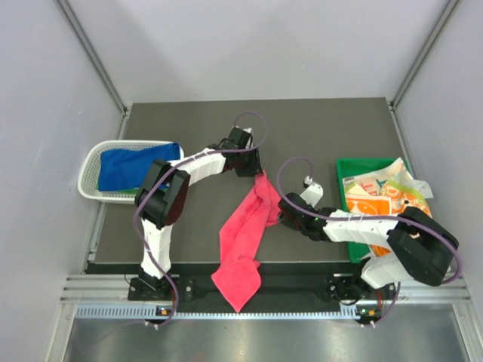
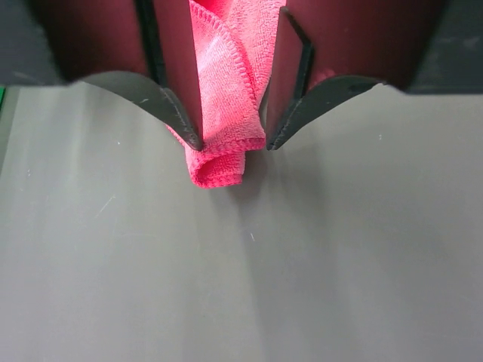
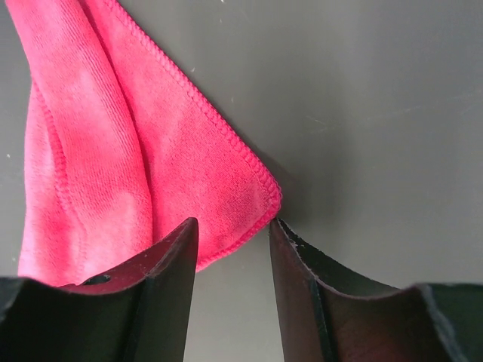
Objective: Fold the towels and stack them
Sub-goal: Flatten out the crumpled towel
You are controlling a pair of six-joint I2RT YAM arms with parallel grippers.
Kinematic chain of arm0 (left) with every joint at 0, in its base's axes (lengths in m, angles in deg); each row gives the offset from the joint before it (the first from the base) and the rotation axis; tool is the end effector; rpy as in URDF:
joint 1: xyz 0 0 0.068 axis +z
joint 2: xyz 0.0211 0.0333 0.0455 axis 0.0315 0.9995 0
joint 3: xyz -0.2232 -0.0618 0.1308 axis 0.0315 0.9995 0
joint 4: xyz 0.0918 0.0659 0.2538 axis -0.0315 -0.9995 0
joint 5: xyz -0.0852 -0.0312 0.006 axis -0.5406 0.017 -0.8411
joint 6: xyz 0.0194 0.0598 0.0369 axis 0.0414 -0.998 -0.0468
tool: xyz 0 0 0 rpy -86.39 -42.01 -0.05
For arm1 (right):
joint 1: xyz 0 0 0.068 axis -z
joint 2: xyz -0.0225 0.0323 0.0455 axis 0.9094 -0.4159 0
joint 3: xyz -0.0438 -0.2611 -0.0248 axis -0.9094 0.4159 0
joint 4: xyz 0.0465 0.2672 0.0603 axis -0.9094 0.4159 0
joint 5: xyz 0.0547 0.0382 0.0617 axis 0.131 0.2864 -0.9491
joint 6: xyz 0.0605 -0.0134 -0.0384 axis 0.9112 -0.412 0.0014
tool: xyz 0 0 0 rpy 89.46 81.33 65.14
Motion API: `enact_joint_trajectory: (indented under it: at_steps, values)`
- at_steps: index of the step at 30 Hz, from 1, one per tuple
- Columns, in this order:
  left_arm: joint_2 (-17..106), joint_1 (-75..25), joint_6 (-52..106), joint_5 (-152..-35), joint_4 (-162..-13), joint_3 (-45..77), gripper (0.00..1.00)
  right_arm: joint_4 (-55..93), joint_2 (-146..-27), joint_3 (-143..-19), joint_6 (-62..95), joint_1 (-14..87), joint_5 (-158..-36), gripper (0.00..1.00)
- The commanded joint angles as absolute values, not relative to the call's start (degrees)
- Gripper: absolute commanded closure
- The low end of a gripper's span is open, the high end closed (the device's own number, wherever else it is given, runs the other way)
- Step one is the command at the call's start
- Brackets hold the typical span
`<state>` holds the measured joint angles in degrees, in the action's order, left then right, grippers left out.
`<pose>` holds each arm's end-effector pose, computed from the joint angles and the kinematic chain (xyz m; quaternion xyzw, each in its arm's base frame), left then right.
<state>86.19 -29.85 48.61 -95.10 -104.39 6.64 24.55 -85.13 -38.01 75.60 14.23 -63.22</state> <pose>0.3953 -0.2561 0.1383 0.0164 0.9363 -0.2526 0.2433 0.1920 0.1957 0.1121 0.1899 0.9070 0.1478 0.3456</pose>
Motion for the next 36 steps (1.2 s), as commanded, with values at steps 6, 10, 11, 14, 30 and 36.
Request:
enact_joint_trajectory:
  at_steps: [6, 10, 11, 14, 30, 36]
  values:
    - [86.12, -29.84, 49.22, -95.58, -102.69, 6.61, 0.6, 23.3, -88.77, -37.9, 78.6, 14.8, -60.3, 0.6]
    - [85.15, -29.66, 49.04, -94.96, -103.66, 6.87, 0.48, 23.21, -89.65, -37.82, 78.68, 14.8, -59.86, 0.87]
    - [84.98, -29.4, 49.22, -95.14, -103.66, 7.31, 0.47, 23.3, -89.65, -37.73, 78.68, 14.98, -59.69, 0.97]
    - [84.45, -28.87, 49.39, -96.45, -103.22, 7.58, 0.46, 24.35, -88.87, -37.29, 78.77, 15.24, -58.64, 1.0]
    - [84.27, -28.69, 51.15, -99.8, -100.67, 9.42, 0.78, 26.46, -85.17, -35.71, 76.4, 17.09, -56.61, 1.0]
    - [80.94, -27.55, 48.96, -95.33, -106.19, 7.06, 0.96, 28.13, -83.24, -37.29, 72.46, 18.14, -55.56, 1.0]
